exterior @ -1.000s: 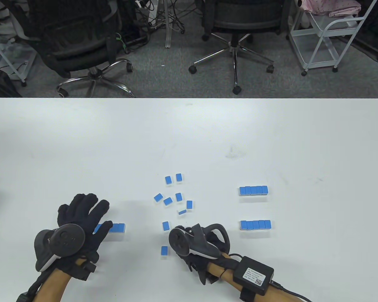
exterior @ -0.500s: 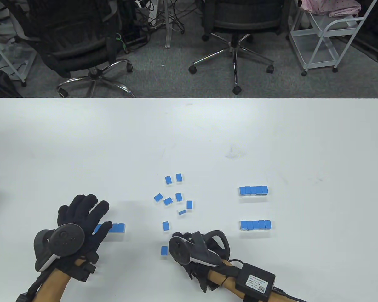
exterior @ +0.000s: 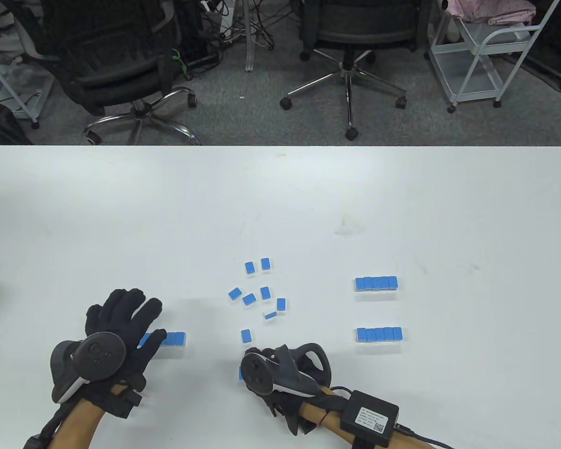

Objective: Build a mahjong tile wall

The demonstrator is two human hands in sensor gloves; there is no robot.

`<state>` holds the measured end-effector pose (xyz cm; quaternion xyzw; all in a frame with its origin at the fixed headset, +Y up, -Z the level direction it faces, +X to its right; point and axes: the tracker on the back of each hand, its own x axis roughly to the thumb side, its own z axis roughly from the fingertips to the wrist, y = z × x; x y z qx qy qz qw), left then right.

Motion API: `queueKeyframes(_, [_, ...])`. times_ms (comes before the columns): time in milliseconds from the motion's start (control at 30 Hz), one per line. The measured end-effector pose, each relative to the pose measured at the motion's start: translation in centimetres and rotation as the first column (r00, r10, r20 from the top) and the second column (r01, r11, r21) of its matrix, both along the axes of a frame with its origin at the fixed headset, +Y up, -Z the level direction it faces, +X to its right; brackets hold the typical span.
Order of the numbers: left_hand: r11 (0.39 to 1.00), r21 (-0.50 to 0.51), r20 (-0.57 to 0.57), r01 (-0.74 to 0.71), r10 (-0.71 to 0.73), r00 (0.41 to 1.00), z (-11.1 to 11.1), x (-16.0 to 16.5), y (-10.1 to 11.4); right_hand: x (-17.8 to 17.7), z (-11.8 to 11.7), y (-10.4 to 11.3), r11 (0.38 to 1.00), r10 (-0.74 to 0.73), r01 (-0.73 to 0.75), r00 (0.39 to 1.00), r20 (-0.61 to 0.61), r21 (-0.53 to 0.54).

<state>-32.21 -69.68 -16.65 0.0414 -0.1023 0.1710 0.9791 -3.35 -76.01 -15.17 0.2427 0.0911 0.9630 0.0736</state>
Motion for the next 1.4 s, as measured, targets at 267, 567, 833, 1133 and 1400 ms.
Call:
queueKeyframes(267, [1.000,0.001,0.000,0.001,-0.001,1.000,0.0,0.0,0.0,0.4,-0.1,0.3,1.000,-0.017,0.017,1.000,-0.004,0.000])
queueKeyframes(567, [1.000,0.009,0.002,-0.003,0.003,1.000,-0.3,0.2,0.1,2.1,-5.3,3.9,0.964,0.170,-0.212,0.956,0.241,0.161])
queueKeyframes(833, [1.000,0.013,-0.001,0.001,-0.001,1.000,-0.2,-0.1,0.2,-1.8,-6.7,1.5,0.842,0.428,-0.480,0.873,0.236,0.247])
queueKeyframes(1133, [1.000,0.019,0.008,0.007,-0.007,1.000,-0.3,0.1,0.2,-2.1,-7.0,1.0,0.825,0.475,-0.511,0.859,0.191,0.242])
queueKeyframes(1400, [1.000,0.019,0.002,0.005,-0.005,1.000,-0.1,-0.1,0.2,0.4,-5.7,1.4,0.954,0.300,-0.292,0.937,0.178,-0.072])
